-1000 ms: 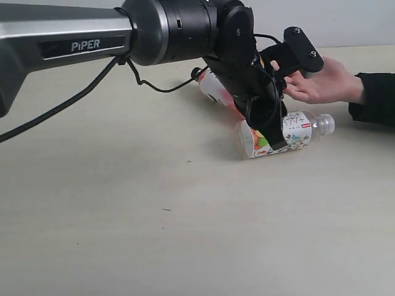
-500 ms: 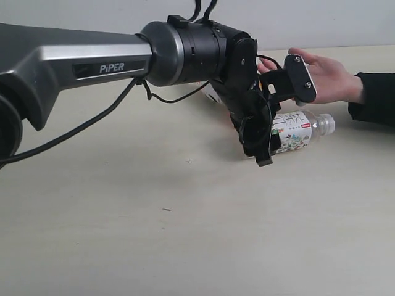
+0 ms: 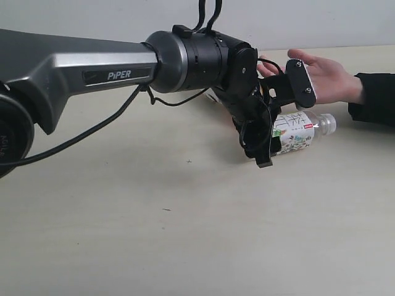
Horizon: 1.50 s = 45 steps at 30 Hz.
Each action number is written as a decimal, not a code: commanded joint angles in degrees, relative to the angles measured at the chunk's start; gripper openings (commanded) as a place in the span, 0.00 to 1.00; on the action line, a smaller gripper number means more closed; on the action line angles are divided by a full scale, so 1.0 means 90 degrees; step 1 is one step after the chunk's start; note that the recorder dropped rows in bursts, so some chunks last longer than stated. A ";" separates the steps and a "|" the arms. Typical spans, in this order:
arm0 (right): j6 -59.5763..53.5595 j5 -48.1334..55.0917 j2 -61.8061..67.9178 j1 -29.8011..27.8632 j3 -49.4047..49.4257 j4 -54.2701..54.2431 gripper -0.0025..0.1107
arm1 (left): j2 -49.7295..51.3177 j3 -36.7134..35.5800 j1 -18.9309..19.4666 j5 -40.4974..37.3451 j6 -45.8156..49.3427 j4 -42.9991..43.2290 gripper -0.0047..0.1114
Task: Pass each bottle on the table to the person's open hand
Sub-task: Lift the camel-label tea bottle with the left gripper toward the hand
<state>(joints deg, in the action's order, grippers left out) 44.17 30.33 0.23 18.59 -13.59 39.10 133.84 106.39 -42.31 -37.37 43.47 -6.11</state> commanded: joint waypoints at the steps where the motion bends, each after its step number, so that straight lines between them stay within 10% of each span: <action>1: -0.0009 -0.0041 -0.0026 0.0010 0.0009 -0.0018 0.24 | -0.0036 0.0039 -0.0021 0.0112 -0.0111 -0.0004 0.75; 18: -0.0009 -0.0041 -0.0026 0.0010 0.0009 -0.0018 0.24 | 0.0347 0.0039 -0.0021 0.0072 -0.0235 -0.0026 0.75; 27: -0.0008 -0.0041 -0.0026 0.0010 0.0009 -0.0018 0.24 | 0.0207 0.0039 -0.0049 -0.0526 -0.0222 -0.0076 0.04; 45: -0.0022 -0.0041 -0.0026 0.0010 0.0009 -0.0018 0.24 | -0.0732 0.0039 -0.0062 -0.1588 -0.0573 -0.1287 0.04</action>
<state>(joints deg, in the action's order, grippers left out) 44.17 30.33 0.23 18.59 -13.59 39.00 129.65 106.39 -42.57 -49.55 39.33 -14.96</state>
